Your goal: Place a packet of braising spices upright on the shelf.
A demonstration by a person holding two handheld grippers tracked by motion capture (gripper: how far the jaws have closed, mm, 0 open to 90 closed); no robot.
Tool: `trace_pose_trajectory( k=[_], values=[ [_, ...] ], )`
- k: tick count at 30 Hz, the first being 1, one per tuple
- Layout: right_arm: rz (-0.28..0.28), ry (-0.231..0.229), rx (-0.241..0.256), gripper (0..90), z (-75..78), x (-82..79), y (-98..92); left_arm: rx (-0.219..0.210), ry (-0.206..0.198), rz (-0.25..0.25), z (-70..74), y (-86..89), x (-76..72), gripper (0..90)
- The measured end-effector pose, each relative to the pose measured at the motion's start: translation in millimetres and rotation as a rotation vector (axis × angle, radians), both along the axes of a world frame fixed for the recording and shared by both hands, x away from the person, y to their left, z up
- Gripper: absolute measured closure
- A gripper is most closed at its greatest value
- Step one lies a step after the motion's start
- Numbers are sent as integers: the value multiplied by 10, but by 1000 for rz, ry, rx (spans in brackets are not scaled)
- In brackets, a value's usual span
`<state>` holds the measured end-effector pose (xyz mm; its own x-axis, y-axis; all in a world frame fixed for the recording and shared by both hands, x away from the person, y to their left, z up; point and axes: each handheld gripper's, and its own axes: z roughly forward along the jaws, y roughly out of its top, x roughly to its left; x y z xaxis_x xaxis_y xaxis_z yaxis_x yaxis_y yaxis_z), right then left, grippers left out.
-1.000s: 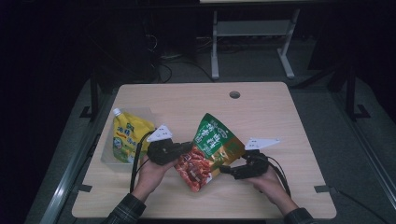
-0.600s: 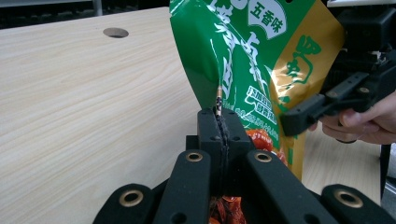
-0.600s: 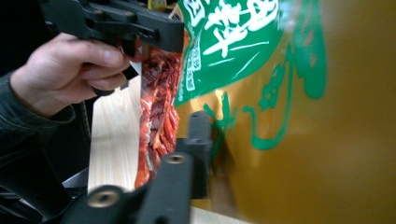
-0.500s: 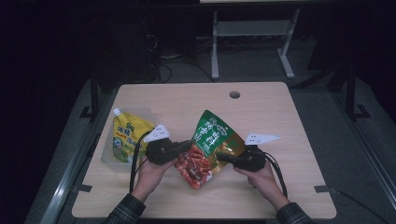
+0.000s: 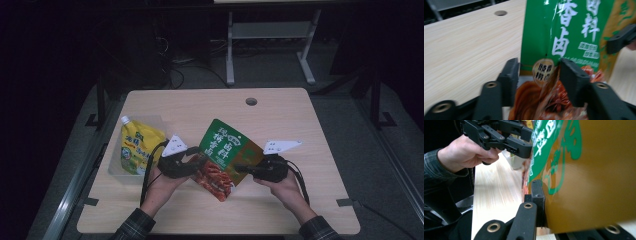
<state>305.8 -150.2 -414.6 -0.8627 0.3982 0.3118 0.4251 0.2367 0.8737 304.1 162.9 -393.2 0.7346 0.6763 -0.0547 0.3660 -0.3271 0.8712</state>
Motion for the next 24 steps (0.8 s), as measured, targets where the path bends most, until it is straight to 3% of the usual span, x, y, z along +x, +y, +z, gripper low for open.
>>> trace_pose_trajectory(
  k=[5, 9, 12, 15, 24],
  values=[
    [-22, -10, -17, 896, 97, 39, -52, 19, 6, -44, 18, 76, -104, 338],
    [-26, -15, -24, 896, 181, 88, -46, 58, 64, -116, -74, 99, -173, 272],
    [-32, -19, -43, 896, 230, 138, -19, 129, 101, -168, -171, 91, -233, 220],
    [-38, -18, -51, 896, 260, 202, 19, 174, 125, -203, -265, 84, -305, 186],
    [-34, -10, -79, 896, 364, 411, 264, 211, 150, -238, -420, 87, -440, 144]
  ],
)
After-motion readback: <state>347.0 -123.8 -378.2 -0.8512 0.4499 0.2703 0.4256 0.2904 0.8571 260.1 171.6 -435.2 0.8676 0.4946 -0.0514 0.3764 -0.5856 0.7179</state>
